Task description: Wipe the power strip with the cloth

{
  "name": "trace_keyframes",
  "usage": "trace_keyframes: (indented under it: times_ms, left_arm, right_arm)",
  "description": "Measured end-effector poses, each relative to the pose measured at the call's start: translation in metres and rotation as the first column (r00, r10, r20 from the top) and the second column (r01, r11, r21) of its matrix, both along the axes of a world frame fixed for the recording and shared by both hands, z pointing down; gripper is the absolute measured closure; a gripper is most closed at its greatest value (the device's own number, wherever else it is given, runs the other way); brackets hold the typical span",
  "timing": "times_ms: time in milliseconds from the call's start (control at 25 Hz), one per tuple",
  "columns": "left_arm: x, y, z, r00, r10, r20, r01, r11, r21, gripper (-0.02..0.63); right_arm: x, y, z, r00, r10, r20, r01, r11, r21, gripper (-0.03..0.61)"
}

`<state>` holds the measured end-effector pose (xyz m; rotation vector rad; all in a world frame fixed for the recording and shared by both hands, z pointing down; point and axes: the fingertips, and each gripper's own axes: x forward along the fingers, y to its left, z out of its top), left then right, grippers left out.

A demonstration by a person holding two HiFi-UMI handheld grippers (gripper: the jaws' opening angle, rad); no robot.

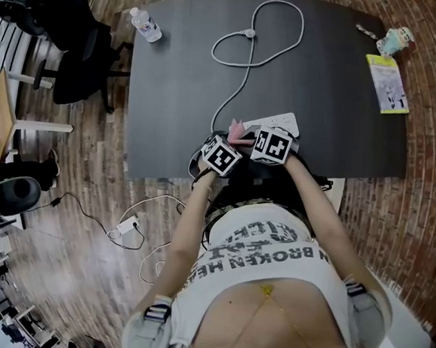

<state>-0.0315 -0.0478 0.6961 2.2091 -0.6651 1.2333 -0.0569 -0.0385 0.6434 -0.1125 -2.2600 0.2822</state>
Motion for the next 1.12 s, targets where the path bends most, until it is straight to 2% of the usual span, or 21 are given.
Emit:
trace_keyframes:
  times_ms: [280, 560, 1120]
  left_arm:
    - [0.000, -0.001, -0.001, 1.000, 0.007, 0.009, -0.007, 1.000, 0.012, 0.342]
    - [-0.002, 0.001, 0.002, 0.998, 0.031, 0.053, -0.033, 0.999, 0.026, 0.342]
    - [-0.001, 0.001, 0.002, 0.998, 0.034, 0.059, -0.035, 0.999, 0.029, 0.342]
  right_arm:
    - [-0.001, 0.000, 0.009, 0.999, 0.031, -0.017, -0.032, 0.997, -0.077, 0.561]
    - [-0.002, 0.001, 0.015, 0.998, 0.028, -0.055, -0.031, 0.998, -0.063, 0.561]
    - [0.008, -0.004, 0.014, 0.996, 0.077, -0.050, -0.080, 0.995, -0.058, 0.563]
